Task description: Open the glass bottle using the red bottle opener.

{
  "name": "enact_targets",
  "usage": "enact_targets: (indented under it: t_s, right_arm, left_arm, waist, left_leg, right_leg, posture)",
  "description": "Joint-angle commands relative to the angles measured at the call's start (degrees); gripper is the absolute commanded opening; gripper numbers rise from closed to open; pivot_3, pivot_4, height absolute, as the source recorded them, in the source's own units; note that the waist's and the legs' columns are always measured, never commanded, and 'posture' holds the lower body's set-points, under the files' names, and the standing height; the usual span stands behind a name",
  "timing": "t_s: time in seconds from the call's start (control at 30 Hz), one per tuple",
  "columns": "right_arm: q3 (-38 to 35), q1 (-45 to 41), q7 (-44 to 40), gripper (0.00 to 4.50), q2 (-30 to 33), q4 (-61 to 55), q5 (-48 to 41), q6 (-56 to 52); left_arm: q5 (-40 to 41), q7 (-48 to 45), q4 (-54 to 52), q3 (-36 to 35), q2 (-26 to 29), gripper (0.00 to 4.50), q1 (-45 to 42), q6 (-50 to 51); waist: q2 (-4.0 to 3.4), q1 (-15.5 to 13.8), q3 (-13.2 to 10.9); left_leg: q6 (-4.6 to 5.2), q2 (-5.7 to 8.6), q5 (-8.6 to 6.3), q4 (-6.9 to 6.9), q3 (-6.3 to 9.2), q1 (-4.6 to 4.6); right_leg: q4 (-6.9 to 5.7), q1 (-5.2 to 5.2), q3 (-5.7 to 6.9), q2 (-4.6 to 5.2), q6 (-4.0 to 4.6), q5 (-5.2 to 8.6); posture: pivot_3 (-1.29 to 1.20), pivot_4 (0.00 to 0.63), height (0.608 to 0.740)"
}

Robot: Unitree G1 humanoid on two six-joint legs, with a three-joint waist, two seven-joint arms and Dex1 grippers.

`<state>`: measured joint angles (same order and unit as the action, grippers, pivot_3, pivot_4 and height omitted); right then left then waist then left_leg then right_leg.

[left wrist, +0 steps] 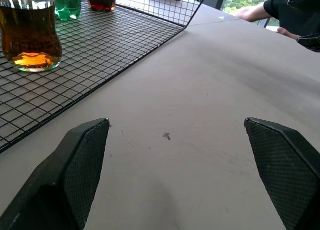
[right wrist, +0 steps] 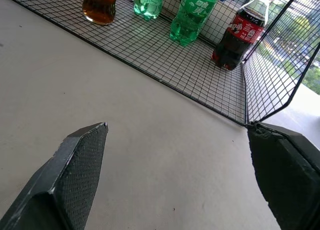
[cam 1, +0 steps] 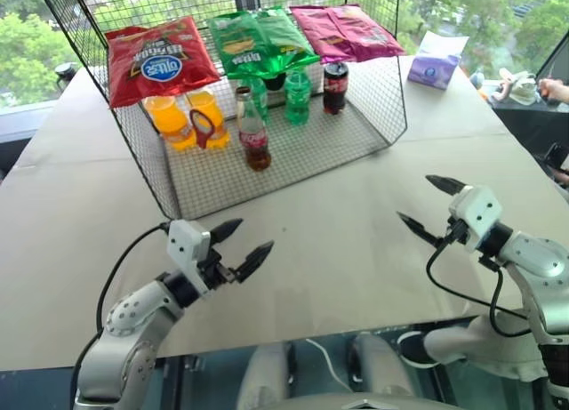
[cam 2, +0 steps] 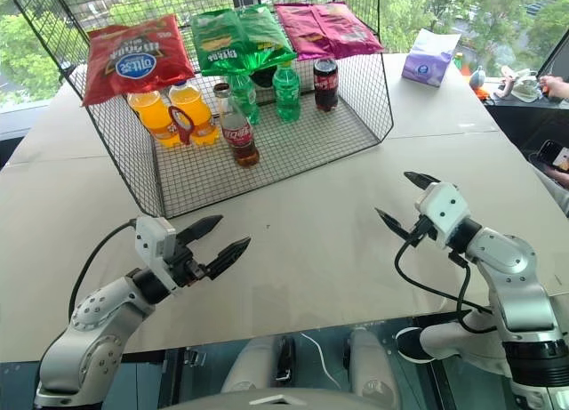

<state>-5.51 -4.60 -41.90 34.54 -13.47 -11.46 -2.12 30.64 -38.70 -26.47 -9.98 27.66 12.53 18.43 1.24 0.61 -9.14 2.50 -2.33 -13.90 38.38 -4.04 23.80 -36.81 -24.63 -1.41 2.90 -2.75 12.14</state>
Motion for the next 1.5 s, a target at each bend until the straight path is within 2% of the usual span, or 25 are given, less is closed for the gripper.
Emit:
enact_targets:
  t_s: [0.03,0.13,0.37,0.7,0.93,1.17,1.33,1.43,1.5]
  right_arm:
    - [-2.12,0.69,-1.22,4.50,-1.18,-3.00,-5.03,1.61]
    - [-2.34,1.74,-2.86,4.50,-4.85,-8.48,-13.59,1.63]
    - [-0.41,0.60,-1.86,4.50,-6.37,-16.89,-17.74,-0.82]
    - [0.52,-1.20,-0.70,4.50,-5.63,-22.02,-19.31,-3.28]
    - [0.58,-1.54,0.38,4.50,-5.69,-21.89,-18.28,-3.64]
    - [1.25,0.08,0.51,4.50,-5.99,-21.38,-16.41,-2.54]
    - [1.02,1.28,1.16,4.50,-6.10,-21.81,-15.58,-2.17]
    - [1.24,2.37,1.31,4.50,-6.21,-22.05,-15.01,-1.56]
    - [1.36,2.70,1.61,4.50,-6.28,-22.18,-14.68,-1.34]
  left_arm:
    - [0.42,2.20,-1.48,-1.04,-0.88,4.47,-3.24,-0.95]
    - [-0.37,7.70,-0.29,-2.84,-2.43,4.47,-10.20,-0.51]
    - [-0.91,9.70,3.14,-3.30,-2.75,4.47,-14.78,-1.07]
    - [-2.78,12.23,9.06,-5.03,-1.85,4.47,-21.48,-1.46]
    - [-6.61,17.82,13.07,-5.09,-0.46,4.47,-28.72,1.42]
    - [-13.72,23.64,20.50,-2.14,0.42,4.47,-39.03,5.17]
    - [-15.17,25.45,22.60,-2.65,-0.10,4.47,-41.52,6.14]
    - [-15.64,25.22,22.92,-2.22,0.05,3.56,-42.54,6.00]
    - [-15.93,24.89,21.92,-1.63,0.08,3.46,-42.61,6.38]
  waist:
    - [0.00,0.00,0.00]
    - [0.04,-0.77,-0.03]
    - [-0.01,0.01,0.02]
    - [0.01,-0.15,0.02]
    - [0.03,-0.27,0.02]
    - [0.05,-0.40,0.01]
    - [0.08,-0.25,-0.01]
    - [0.09,-0.26,-0.02]
    - [0.09,-0.26,-0.02]
  left_leg:
    - [0.00,0.00,0.00,0.00,0.00,0.00]
    - [0.00,0.00,0.01,0.04,0.03,0.05]
    - [0.03,0.04,-0.02,0.03,0.01,-0.03]
    - [0.02,0.06,-0.01,0.04,0.02,-0.02]
    - [0.02,0.08,0.00,0.05,-0.01,-0.01]
    - [0.01,0.13,0.00,0.05,-0.07,0.02]
    - [0.01,0.12,0.00,0.04,-0.07,0.03]
    - [0.01,0.12,0.00,0.04,-0.07,0.04]
    - [0.01,0.12,0.00,0.04,-0.07,0.04]
  right_leg:
    - [0.00,0.00,0.00,0.00,0.00,0.00]
    - [-0.01,0.05,0.15,-0.04,0.00,0.00]
    - [0.01,0.09,-0.02,-0.06,-0.02,-0.02]
    - [-0.01,0.11,0.07,-0.05,-0.01,-0.02]
    - [-0.01,0.12,0.11,-0.06,-0.01,-0.02]
    - [-0.01,0.13,0.16,-0.08,-0.17,-0.11]
    - [0.00,0.12,0.14,-0.07,-0.24,-0.15]
    - [0.00,0.12,0.16,-0.08,-0.24,-0.16]
    - [0.00,0.12,0.16,-0.08,-0.24,-0.16]
  posture:
    - [0.00,0.150,0.740]
    - [0.00,0.150,0.740]
    - [0.00,0.150,0.740]
    - [0.00,0.150,0.740]
    - [0.00,0.150,0.740]
    - [0.00,0.150,0.740]
    - [0.00,0.150,0.740]
    - [0.00,0.150,0.740]
    - [0.00,0.150,0.740]
